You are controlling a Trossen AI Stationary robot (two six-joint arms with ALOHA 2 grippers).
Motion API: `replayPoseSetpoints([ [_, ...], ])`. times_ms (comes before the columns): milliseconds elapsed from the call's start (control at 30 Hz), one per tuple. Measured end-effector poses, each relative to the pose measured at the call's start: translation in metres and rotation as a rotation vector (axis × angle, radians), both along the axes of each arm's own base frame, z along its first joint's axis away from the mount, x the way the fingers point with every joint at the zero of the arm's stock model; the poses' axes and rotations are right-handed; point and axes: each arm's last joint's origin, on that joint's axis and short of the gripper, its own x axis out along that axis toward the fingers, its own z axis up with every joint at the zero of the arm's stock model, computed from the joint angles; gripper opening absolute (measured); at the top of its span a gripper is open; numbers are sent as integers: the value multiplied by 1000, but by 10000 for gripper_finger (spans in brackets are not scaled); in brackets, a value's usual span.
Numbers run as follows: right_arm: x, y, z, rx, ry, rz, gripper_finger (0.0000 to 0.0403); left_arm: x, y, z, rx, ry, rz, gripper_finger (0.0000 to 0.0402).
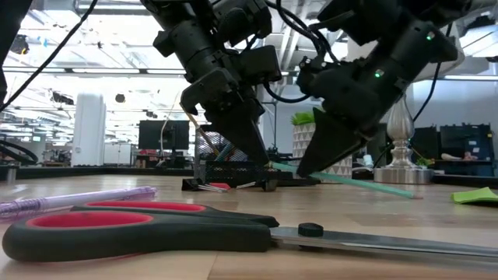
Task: Pick and place office supplies into organizer
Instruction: Put the blue pencil into the black desk organizer
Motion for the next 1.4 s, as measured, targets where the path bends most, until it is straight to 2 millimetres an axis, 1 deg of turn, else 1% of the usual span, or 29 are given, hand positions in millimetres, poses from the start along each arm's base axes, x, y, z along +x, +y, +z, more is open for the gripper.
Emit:
replayPoseSetpoints([
  [300,3,-8,-2,-2,17,10,99,0,0,0,0,0,1,0],
  [400,3,-10,-3,18,21,17,80,0,0,0,-1,-1,0,0],
  [533,4,-9,-2,35,23,34,25,1,0,1,-9,-8,22,4],
  [567,4,-9,-2,37,23,37,17,1,1,1,-16,-11,25,6],
  [733,4,-7,-2,49,19,45,25,2,0,4,-20,-8,33,22],
  [833,3,-5,-2,51,21,41,14,7,-1,13,-26,-10,30,30],
  [900,3,-5,-2,51,22,38,12,10,-1,24,-19,2,39,33],
  [1000,3,-5,-2,68,16,14,13,12,1,40,24,66,87,35],
  [1067,3,-5,-2,66,5,5,13,14,2,56,60,95,107,35],
  [1133,4,-5,-1,51,-9,-5,12,9,4,75,105,147,128,36],
  [1200,7,-5,1,29,-49,-15,12,5,5,103,150,141,156,36],
  [1300,12,-6,8,-36,-140,-30,12,-10,9,151,197,95,195,36],
  [1400,20,-12,22,-121,-246,-19,12,-35,11,202,200,-11,207,37],
])
